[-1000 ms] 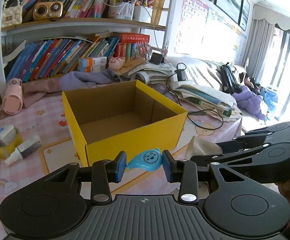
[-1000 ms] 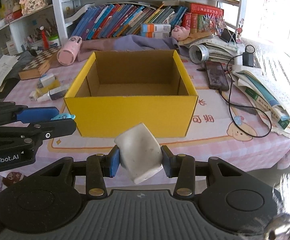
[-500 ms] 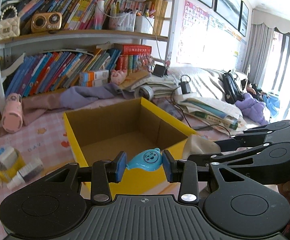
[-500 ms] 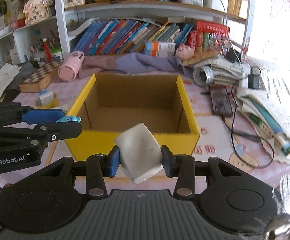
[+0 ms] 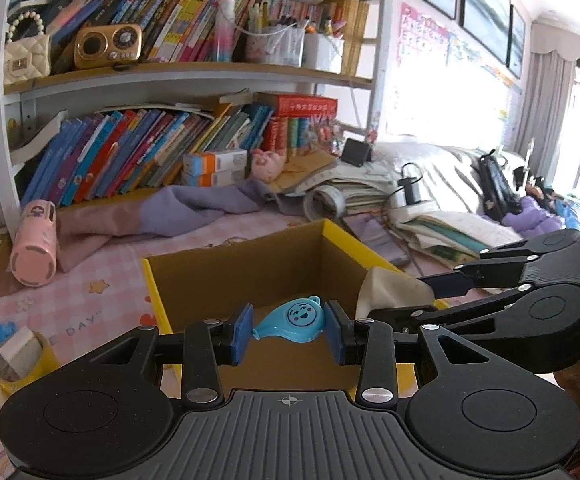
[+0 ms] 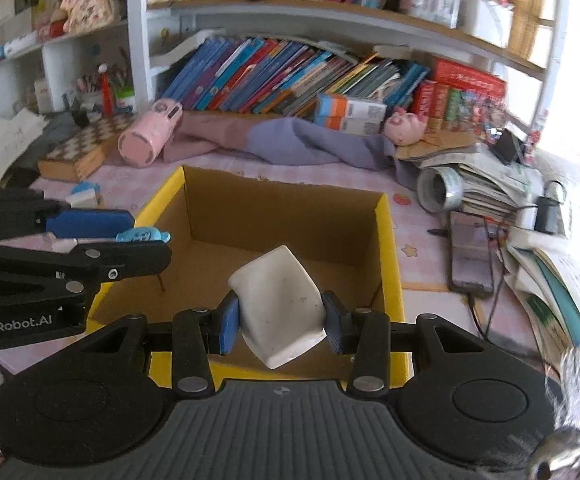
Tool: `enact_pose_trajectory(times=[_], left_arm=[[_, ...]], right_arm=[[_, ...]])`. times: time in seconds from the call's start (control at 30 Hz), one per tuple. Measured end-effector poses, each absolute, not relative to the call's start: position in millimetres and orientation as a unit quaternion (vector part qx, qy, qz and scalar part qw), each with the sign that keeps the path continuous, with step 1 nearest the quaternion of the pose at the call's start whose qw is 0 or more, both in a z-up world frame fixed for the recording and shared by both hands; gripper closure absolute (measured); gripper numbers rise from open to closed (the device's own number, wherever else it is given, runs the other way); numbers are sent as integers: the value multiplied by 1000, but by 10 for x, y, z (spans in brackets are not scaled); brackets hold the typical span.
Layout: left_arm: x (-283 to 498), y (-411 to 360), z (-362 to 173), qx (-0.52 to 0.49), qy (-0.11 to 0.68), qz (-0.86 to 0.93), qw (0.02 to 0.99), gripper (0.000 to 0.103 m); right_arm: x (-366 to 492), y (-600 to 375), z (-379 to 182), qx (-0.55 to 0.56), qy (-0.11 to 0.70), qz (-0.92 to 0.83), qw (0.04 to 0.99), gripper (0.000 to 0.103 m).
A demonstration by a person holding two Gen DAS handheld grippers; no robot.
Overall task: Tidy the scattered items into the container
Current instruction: 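Lower both tools into the box and open them, releasing clip and soap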
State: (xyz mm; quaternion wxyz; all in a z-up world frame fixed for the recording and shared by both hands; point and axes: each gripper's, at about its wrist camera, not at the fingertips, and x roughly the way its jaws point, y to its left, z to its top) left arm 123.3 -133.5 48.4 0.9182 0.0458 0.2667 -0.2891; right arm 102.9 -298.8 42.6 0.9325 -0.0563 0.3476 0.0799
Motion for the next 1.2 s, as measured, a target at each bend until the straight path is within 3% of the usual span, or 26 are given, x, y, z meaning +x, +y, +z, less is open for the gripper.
enact_pose_trajectory(times=[0.67, 1.2], left_arm=[[1994, -1808, -84, 160, 369, -235, 885, 66], [2076, -1954, -159, 190, 397, -213, 872, 65]], right_arm=[[2248, -2866, -303, -236, 448, 260, 823, 63], [2322, -2857, -345, -233, 472, 287, 800, 61]])
